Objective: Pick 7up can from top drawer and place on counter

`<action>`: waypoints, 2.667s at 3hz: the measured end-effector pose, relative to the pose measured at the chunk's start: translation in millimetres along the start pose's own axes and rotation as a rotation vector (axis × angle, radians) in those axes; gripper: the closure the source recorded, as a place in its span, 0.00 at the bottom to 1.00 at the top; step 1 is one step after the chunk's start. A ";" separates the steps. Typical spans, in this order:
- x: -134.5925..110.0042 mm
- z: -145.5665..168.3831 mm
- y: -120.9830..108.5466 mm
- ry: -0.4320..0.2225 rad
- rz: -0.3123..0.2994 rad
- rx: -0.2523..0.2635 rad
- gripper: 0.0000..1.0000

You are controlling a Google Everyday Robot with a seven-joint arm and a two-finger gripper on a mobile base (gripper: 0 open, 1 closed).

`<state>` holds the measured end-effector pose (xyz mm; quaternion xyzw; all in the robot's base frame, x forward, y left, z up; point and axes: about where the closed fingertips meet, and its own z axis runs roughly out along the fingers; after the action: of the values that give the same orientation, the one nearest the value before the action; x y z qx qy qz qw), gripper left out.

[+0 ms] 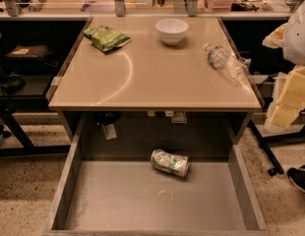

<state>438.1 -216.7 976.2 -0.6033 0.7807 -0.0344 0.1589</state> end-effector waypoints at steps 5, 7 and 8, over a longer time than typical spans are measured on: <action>19.4 166.5 116.5 -0.170 -0.045 -0.105 0.00; 12.9 225.9 142.7 -0.282 -0.037 -0.159 0.00; 8.3 230.7 139.7 -0.312 -0.038 -0.157 0.00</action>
Offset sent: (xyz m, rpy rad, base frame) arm -0.0246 0.0047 -0.0607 0.0320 0.0300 0.0508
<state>373.0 -155.0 721.7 -0.6267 0.7352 0.1178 0.2300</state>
